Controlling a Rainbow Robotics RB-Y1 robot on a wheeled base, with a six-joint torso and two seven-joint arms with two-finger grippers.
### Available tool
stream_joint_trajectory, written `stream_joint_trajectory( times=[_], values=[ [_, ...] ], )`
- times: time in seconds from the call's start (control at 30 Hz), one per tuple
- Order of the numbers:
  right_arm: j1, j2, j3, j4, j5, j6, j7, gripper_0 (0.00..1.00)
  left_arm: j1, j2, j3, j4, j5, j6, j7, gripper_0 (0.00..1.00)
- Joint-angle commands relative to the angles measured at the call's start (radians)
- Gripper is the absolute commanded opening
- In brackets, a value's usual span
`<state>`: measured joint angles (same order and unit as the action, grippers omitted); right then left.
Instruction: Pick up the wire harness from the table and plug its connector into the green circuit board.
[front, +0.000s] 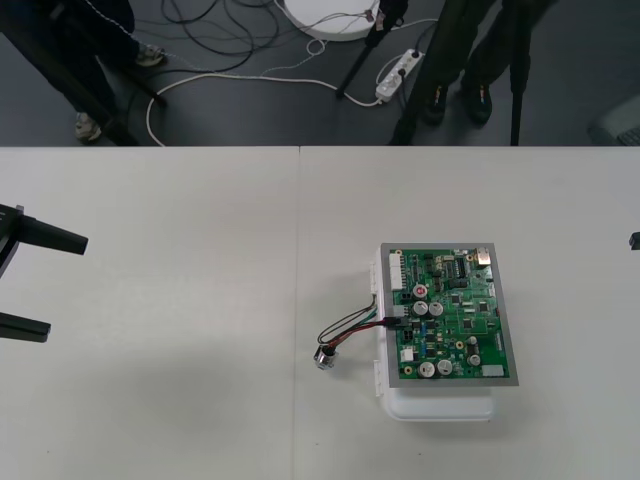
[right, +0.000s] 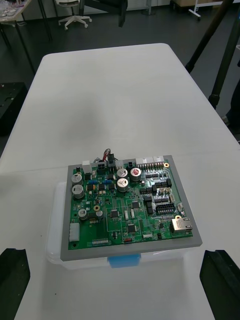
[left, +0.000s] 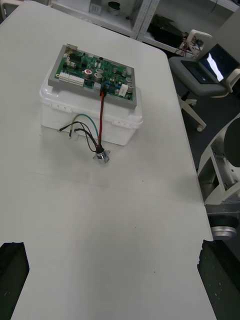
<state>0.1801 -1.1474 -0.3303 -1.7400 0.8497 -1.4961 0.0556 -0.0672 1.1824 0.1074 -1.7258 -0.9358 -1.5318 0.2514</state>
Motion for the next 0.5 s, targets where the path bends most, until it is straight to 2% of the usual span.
stream_joint_trajectory(
  times=[0.03, 0.5],
  values=[
    [0.010, -0.043, -0.030, -0.009, 0.005, 0.001, -0.017, 1.00, 0.014, 0.026, 0.009, -0.001, 0.015, -0.039, 0.017, 1.00],
    [0.010, -0.043, -0.030, -0.009, 0.005, 0.001, -0.017, 1.00, 0.014, 0.026, 0.009, -0.001, 0.015, -0.039, 0.017, 1.00]
  ],
)
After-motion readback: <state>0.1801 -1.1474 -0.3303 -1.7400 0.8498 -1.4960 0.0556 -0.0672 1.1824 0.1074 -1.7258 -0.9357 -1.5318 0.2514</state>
